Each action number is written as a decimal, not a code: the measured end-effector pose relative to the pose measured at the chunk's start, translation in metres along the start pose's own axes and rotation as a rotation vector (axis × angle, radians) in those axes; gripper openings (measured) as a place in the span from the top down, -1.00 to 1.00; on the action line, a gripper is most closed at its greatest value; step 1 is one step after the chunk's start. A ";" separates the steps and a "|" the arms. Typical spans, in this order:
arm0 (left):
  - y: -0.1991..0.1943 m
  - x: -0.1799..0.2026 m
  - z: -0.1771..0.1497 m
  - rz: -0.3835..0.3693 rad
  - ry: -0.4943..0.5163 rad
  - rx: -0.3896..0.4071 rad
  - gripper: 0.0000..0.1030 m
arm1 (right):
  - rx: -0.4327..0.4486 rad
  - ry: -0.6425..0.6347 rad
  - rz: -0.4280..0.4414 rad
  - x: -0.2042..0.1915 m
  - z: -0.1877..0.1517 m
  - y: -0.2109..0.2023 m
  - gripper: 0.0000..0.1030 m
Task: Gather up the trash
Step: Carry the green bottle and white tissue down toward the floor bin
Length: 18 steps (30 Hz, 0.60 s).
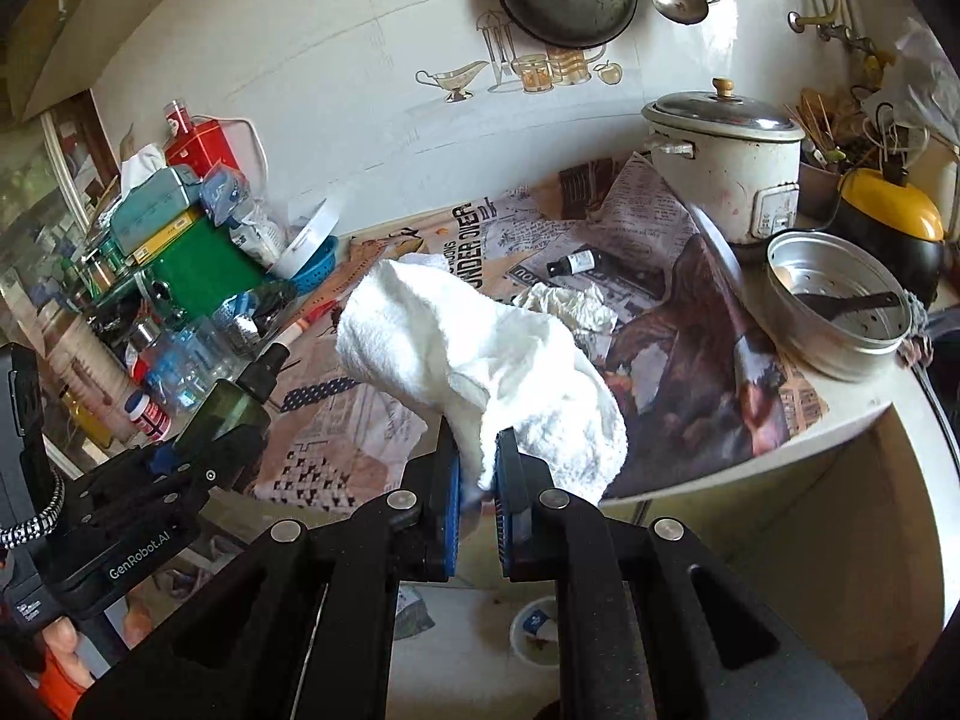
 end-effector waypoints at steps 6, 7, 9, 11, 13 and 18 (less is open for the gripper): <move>-0.045 -0.012 -0.030 -0.021 0.000 -0.043 0.20 | -0.024 0.035 -0.019 -0.028 -0.036 -0.034 0.83; -0.049 -0.013 -0.035 -0.021 0.000 -0.053 0.20 | -0.038 0.036 -0.023 -0.031 -0.042 -0.038 0.83; -0.057 -0.014 -0.045 -0.024 -0.002 -0.082 0.20 | -0.065 0.036 -0.032 -0.036 -0.051 -0.044 0.83; -0.062 -0.015 -0.056 -0.026 -0.004 -0.108 0.20 | -0.092 0.028 -0.046 -0.038 -0.061 -0.050 0.83; -0.064 -0.016 -0.069 -0.024 -0.007 -0.131 0.20 | -0.117 0.024 -0.059 -0.037 -0.071 -0.052 0.83; -0.059 -0.016 -0.106 -0.028 -0.037 -0.193 0.20 | -0.185 0.038 -0.081 -0.029 -0.104 -0.050 0.83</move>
Point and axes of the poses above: each gripper's, at about its wrist camera, not at the fingertips, and y roughly the way its jaws point, x to its right, z to its top, the point moved 4 cm from there along y, roughly the way its jaws point, and after that the axes turned 15 degrees about x, right-handed, at the moved point
